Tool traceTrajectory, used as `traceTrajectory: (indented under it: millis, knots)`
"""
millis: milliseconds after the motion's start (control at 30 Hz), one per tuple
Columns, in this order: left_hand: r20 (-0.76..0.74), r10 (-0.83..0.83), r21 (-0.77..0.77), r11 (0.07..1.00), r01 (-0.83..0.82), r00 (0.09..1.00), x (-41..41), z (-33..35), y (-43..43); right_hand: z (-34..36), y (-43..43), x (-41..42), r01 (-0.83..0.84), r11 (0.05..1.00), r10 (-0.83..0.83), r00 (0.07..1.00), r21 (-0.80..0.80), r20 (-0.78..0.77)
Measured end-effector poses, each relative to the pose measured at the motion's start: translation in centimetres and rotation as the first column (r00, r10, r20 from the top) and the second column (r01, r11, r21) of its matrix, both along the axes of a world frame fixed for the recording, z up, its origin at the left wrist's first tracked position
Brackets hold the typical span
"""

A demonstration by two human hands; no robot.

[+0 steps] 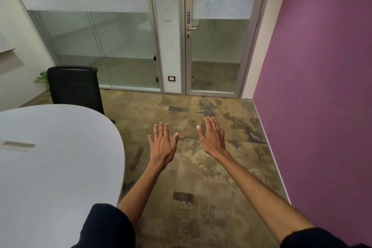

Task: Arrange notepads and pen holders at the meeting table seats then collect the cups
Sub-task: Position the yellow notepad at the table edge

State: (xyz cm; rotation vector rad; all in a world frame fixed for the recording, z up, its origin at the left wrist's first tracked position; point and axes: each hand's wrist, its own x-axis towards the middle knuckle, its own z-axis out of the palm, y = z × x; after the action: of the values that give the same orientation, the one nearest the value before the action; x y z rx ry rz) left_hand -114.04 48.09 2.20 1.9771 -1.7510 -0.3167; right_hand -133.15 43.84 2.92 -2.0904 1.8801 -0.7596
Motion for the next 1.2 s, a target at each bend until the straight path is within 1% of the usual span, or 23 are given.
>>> traceTrajectory:
  millis: [67, 433, 600, 733, 867, 1067, 1200]
  knots:
    - [0.021, 0.007, -0.021, 1.000, -0.006, 1.000, 1.4, 0.5, -3.4, 0.6, -3.5, 1.7, -0.011, 1.000, 0.011, 1.000, -0.018, 0.010]
    - [0.012, 0.059, 0.040, 0.997, -0.059, 0.998, 5.2, -1.2, -17.4, -1.4, -19.8, 7.6, -0.101, 0.995, 0.101, 0.995, 0.000, 0.022]
    - [0.018, 0.102, 0.035, 0.994, -0.103, 0.995, 7.1, -2.1, -27.1, -2.1, -30.0, 10.0, -0.150, 0.988, 0.148, 0.988, 0.027, 0.052]
    - [0.044, 0.137, 0.024, 0.990, -0.138, 0.990, 8.2, -1.5, -36.5, -1.2, -39.3, 11.8, -0.209, 0.978, 0.209, 0.977, 0.004, 0.032]
    - [0.066, 0.183, 0.003, 0.983, -0.183, 0.981, 9.4, -0.4, -44.2, 0.3, -47.6, 13.3, -0.277, 0.960, 0.278, 0.961, -0.039, 0.003]
    - [0.068, 0.240, 0.003, 0.970, -0.241, 0.968, 12.0, 0.2, -52.5, 1.1, -56.8, 16.4, -0.345, 0.938, 0.346, 0.938, -0.033, 0.015]
    - [0.063, 0.272, 0.009, 0.962, -0.273, 0.960, 14.4, -0.2, -58.2, 0.5, -62.7, 18.9, -0.382, 0.924, 0.382, 0.924, -0.020, 0.024]
